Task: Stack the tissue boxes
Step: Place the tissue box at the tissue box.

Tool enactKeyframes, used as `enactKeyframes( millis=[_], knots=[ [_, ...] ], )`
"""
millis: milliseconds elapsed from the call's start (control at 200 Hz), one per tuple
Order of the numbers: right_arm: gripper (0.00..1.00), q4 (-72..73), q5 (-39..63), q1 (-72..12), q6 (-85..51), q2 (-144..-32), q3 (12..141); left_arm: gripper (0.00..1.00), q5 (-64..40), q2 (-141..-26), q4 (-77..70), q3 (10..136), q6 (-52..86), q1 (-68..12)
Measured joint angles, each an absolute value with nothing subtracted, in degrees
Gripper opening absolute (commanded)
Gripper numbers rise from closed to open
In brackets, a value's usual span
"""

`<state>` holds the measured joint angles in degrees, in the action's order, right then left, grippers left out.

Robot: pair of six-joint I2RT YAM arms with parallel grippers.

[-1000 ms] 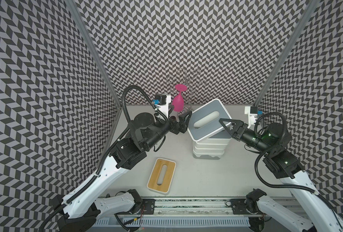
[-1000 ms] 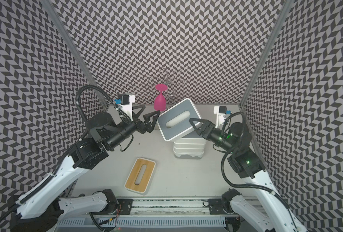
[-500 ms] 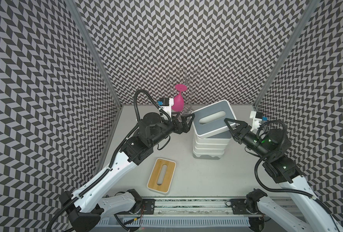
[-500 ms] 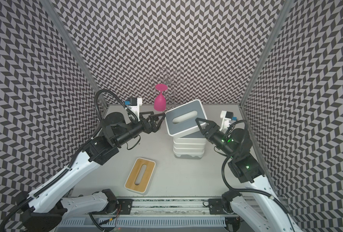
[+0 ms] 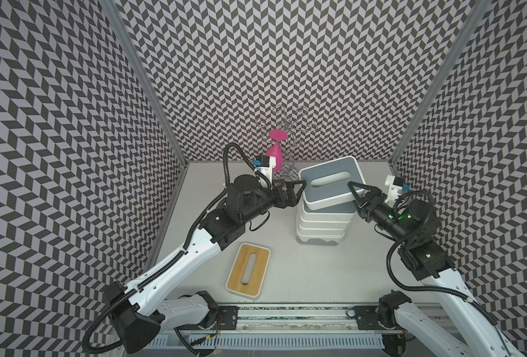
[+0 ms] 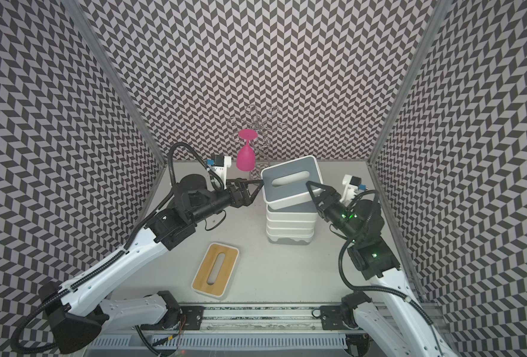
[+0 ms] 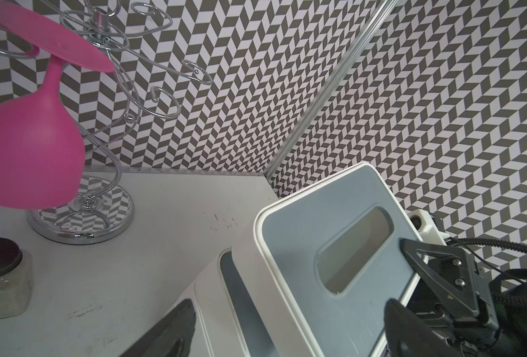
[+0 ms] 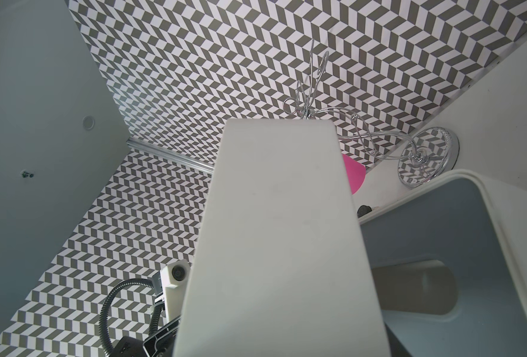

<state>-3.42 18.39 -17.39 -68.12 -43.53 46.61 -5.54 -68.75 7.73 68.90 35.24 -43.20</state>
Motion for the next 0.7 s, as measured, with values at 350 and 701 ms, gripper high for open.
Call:
enactKeyframes(
  millis=[350,701],
  knots=[
    [0.58,-2.42,20.12,-15.31,-69.63,-43.53,43.48,0.96,-7.7,-73.63,6.5,69.04,36.01,-43.27],
    [0.72,-1.34,21.74,-14.81,-69.52,-44.05,43.27,0.91,-6.74,-78.91,7.42,73.49,35.48,-45.71]
  ],
)
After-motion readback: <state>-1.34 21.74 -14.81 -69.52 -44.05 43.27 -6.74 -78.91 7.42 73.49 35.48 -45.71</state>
